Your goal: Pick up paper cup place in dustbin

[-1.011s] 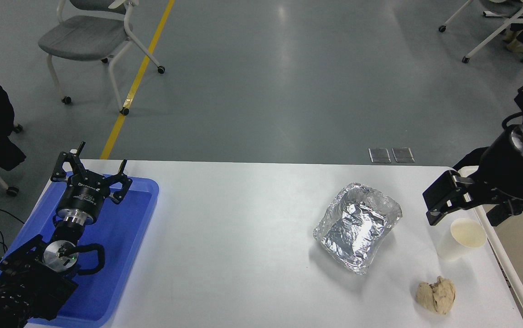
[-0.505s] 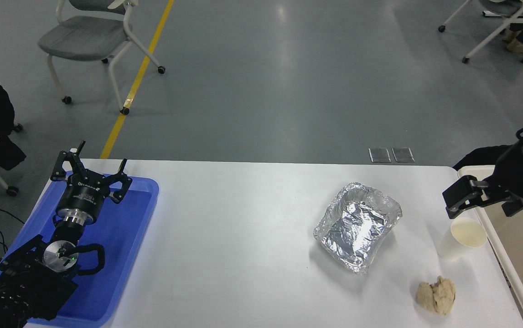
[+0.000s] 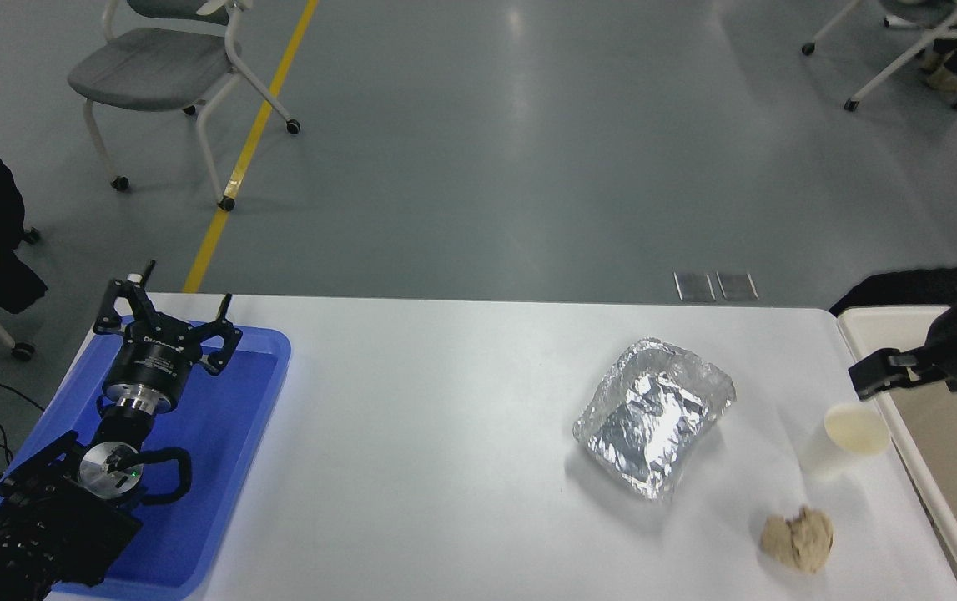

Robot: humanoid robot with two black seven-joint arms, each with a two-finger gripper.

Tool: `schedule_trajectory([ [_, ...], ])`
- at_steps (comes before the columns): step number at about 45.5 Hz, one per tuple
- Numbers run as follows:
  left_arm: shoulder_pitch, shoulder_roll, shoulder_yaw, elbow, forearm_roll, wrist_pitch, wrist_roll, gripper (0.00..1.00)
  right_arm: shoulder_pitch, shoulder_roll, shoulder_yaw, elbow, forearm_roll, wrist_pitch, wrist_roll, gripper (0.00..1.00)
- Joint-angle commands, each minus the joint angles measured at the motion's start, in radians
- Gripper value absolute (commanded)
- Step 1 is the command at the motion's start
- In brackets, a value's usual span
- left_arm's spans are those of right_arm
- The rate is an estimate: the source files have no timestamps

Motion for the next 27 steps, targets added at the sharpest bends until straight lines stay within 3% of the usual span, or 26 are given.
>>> schedule_trajectory([
  [1,0.0,0.0,-0.001,0.0,0.0,0.0,0.0,1.0,-0.238,-0.001,0.133,-0.186,-0.079,-0.053,0.001,1.0],
  [27,-0.002,0.0,0.0,0.0,0.0,0.0,0.0,1.0,-0.447,0.051,0.27,-0.31,-0.085,-0.129,-0.001,1.0],
])
